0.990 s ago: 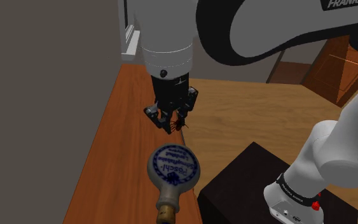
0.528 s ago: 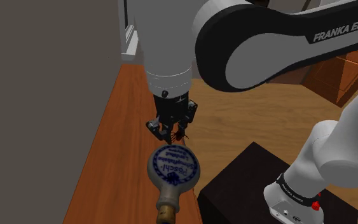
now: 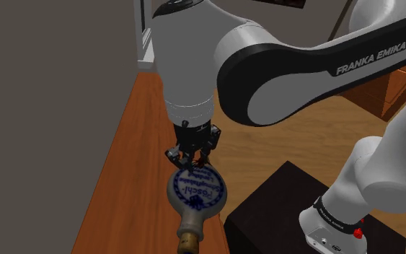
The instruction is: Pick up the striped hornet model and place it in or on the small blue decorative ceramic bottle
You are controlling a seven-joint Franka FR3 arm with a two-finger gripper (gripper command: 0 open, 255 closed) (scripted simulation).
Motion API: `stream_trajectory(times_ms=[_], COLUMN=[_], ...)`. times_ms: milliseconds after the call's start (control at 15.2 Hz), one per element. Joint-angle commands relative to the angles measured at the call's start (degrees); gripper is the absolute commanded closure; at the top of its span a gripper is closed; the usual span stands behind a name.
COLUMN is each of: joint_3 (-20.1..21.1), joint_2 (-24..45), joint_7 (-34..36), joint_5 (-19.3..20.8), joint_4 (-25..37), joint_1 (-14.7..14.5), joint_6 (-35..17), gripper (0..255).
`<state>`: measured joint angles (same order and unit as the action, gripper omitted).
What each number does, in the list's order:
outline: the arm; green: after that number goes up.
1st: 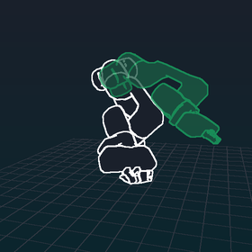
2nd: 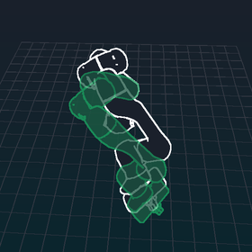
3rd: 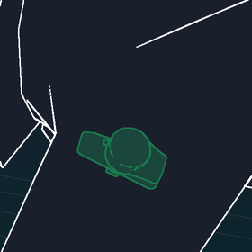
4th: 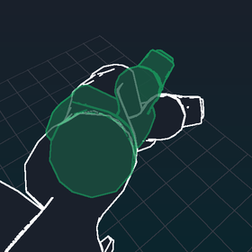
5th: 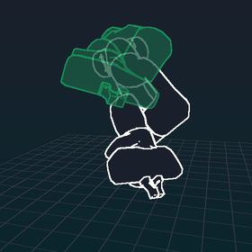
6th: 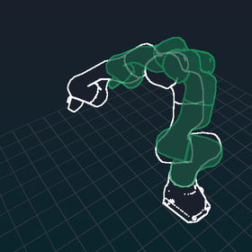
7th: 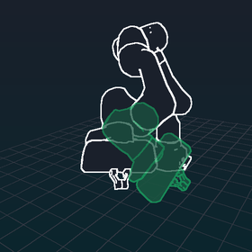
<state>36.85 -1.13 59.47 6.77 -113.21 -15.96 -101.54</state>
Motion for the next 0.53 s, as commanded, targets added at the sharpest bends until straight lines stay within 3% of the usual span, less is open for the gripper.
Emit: stream_trajectory(times_ms=[0, 264, 330, 462], joint_3=[0.0, 0.0, 0.0, 0.0], joint_2=[0.0, 0.0, 0.0, 0.0], joint_7=[0.0, 0.0, 0.0, 0.0], joint_5=[0.0, 0.0, 0.0, 0.0], joint_4=[-0.1, -0.1, -0.1, -0.1], joint_1=[0.0, 0.0, 0.0, 0.0], joint_6=[-0.2, -0.2, -0.2, -0.2], gripper=[255, 255, 0, 0])
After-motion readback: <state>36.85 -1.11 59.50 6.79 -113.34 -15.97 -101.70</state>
